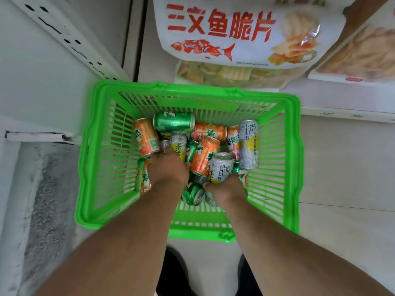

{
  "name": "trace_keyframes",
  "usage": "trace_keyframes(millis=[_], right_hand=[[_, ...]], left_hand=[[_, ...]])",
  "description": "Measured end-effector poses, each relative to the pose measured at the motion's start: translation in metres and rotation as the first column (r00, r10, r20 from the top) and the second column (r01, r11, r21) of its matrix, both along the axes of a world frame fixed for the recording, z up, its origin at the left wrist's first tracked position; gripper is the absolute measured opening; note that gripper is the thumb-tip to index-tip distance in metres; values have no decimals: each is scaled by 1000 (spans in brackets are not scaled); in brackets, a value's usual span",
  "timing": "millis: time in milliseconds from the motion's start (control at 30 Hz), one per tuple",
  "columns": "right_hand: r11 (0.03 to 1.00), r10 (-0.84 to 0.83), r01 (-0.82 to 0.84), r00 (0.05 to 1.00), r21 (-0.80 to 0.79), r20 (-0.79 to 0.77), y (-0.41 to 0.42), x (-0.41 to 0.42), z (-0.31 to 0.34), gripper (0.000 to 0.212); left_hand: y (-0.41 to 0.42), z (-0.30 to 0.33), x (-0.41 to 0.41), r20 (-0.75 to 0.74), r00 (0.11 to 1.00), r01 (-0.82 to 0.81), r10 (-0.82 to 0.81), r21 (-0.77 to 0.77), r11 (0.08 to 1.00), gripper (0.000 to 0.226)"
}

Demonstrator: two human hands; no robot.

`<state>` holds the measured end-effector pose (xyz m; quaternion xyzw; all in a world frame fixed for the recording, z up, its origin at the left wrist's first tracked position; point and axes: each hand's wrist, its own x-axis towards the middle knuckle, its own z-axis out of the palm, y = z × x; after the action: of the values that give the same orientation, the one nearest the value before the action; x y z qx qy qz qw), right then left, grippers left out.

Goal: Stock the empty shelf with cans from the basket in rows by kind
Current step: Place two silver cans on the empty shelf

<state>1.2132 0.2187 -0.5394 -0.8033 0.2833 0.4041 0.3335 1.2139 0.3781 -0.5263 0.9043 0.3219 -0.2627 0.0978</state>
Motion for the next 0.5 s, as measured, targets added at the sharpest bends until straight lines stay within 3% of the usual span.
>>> trace_keyframes(millis=[200, 333, 400, 500], right_hand=[[998, -16, 13, 999, 67, 49, -6, -5, 4, 47], [977, -58, 47, 997, 207, 48, -17, 3, 56, 33], [953, -86, 75, 996, 294, 23, -23, 7, 98, 34], [917, -116, 108, 993, 384, -2, -34, 12, 174, 35]], left_hand=[[4, 13, 7, 7, 982, -188, 190, -114, 976, 75], [6, 62, -9, 87, 950, -277, 299, -206, 939, 67], [2, 105, -16, 136, 886, -375, 443, -352, 858, 50], [-9, 189, -25, 188, 730, -423, 657, -630, 651, 33]])
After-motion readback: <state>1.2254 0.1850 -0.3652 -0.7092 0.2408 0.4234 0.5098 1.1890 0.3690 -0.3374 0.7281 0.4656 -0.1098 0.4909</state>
